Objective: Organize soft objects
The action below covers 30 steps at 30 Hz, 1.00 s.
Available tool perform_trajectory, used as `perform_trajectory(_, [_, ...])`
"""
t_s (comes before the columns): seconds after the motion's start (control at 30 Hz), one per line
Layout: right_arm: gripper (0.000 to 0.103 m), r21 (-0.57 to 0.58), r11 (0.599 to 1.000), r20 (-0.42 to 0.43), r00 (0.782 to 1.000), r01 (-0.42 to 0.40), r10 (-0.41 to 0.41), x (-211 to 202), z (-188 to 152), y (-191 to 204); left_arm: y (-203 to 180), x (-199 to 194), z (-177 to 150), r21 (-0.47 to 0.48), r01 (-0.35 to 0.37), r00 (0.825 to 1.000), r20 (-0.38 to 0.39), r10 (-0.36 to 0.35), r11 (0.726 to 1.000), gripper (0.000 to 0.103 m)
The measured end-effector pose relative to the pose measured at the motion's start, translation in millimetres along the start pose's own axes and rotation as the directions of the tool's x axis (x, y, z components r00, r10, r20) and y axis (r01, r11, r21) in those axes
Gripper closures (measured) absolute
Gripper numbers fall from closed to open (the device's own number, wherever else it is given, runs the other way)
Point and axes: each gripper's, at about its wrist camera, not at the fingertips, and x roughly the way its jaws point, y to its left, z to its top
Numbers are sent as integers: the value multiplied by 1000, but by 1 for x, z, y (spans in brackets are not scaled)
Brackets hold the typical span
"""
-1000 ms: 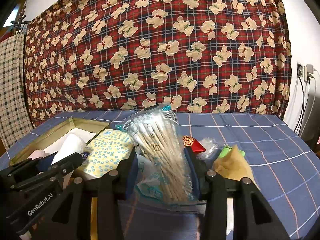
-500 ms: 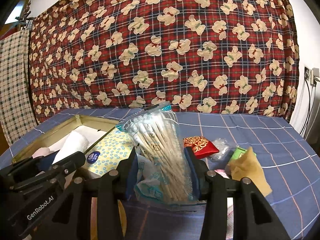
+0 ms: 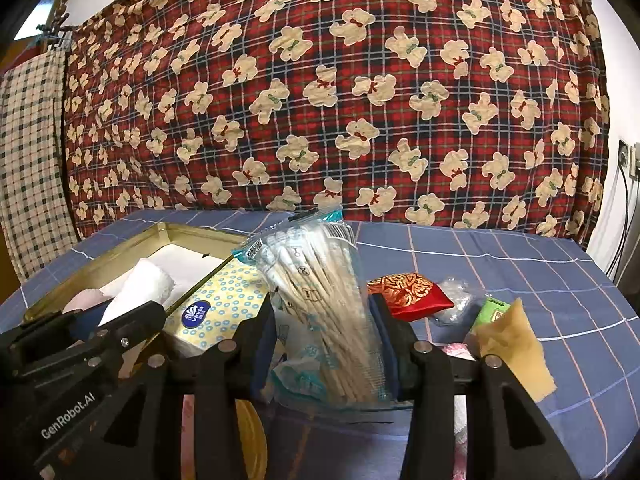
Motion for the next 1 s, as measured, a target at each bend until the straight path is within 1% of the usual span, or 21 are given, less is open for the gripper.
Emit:
perform_trajectory(0.33, [56,-21,1000,-10,1000,-5,5,5,3,5,12,-1,1,-19,10,1000,-11,-11,1000,74])
perform_trajectory(0.67, [56,-25,1000,-22,1000,-9,9,9,4,9,21,-2,4,-20,8,1000,-14,-9,1000,74])
perform_trajectory(0.8, [56,-40,999,-9,999,-33,32,6,8,14,25,-4,5,-19,4,1000,-14,-5,1000,74])
perform_trajectory(0.87, [56,-50,997,-3,998,-63,63,5,15,21,30,-6,8,-27,6,1000,-14,-6,1000,74])
perform_trajectory(1.0, [56,-66,991,-28,993,-117,115,8,30,35,40,-14,18,-33,15,1000,-10,-16,999,74])
